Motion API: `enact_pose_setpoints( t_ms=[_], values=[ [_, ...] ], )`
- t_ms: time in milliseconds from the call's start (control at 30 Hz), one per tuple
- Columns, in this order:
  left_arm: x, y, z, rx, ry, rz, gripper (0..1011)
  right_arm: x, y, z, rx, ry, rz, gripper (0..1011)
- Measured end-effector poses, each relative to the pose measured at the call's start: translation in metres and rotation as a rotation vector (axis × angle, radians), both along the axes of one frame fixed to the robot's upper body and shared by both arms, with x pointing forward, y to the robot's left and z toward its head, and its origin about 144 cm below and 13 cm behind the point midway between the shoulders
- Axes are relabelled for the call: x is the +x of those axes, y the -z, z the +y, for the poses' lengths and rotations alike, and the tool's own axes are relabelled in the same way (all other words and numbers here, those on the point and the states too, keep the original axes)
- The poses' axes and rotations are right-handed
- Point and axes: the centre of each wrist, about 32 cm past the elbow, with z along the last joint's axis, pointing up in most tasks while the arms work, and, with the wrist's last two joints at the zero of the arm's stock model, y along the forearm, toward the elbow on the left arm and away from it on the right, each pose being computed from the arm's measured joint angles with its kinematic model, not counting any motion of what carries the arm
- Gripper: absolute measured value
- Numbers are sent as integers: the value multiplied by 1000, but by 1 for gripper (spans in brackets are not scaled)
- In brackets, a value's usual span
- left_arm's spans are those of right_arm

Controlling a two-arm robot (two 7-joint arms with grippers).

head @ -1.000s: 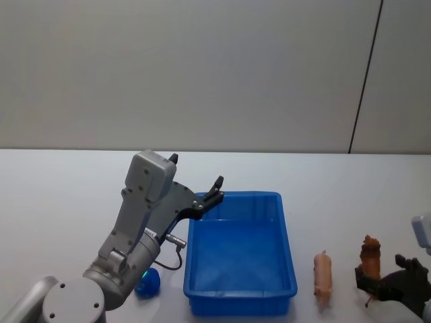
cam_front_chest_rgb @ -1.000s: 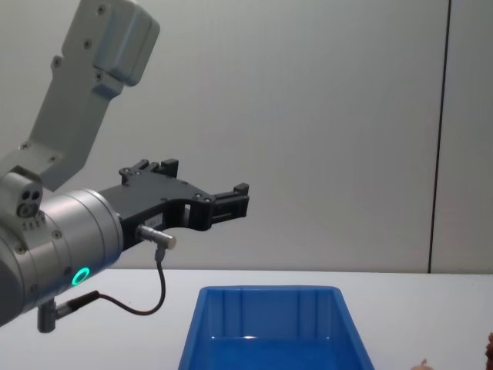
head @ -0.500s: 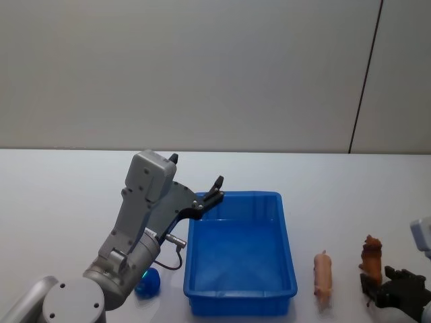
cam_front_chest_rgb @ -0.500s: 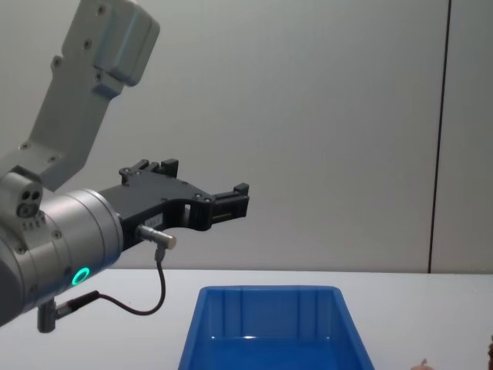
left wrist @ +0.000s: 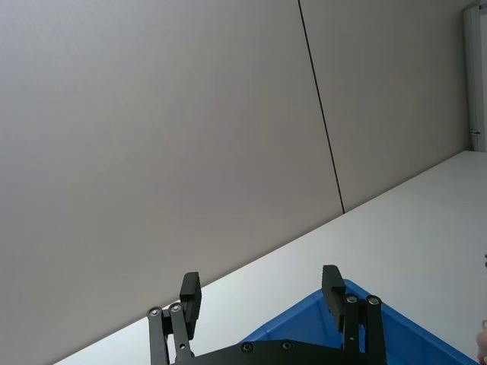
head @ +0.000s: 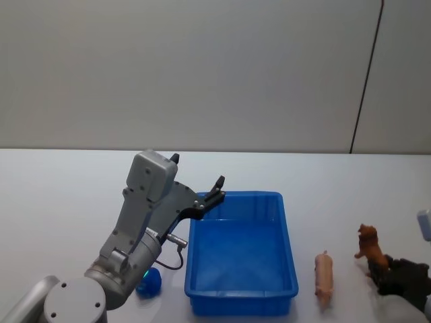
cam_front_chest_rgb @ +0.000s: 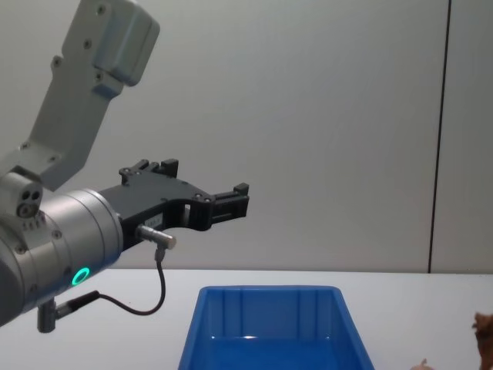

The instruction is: Pick up the two dolls from the table and place them into the box.

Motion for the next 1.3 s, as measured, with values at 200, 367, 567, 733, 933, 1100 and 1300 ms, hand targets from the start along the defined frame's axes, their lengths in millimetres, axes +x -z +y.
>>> enact_pose_setpoints(
  t_ms=[200,367,567,733,933,1100,1300],
  values=[
    [0,0,0,0,0,0,1001,5,-9,2,-4,-13,-71,279],
    [0,0,0,0,0,0,1001,9,-16,6,-2,-40,-111,280],
    [0,0,0,0,0,0,1001,16,-30,15,3,-113,-175,280],
    [0,0,0,0,0,0,1002,21,-40,27,8,-181,-210,279],
    [0,0,0,0,0,0,1002,28,-49,44,13,-271,-225,280],
    [0,0,0,0,0,0,1001,35,-51,60,17,-336,-209,280],
    [0,0,0,0,0,0,1001,47,-50,84,20,-409,-165,297]
  ],
)
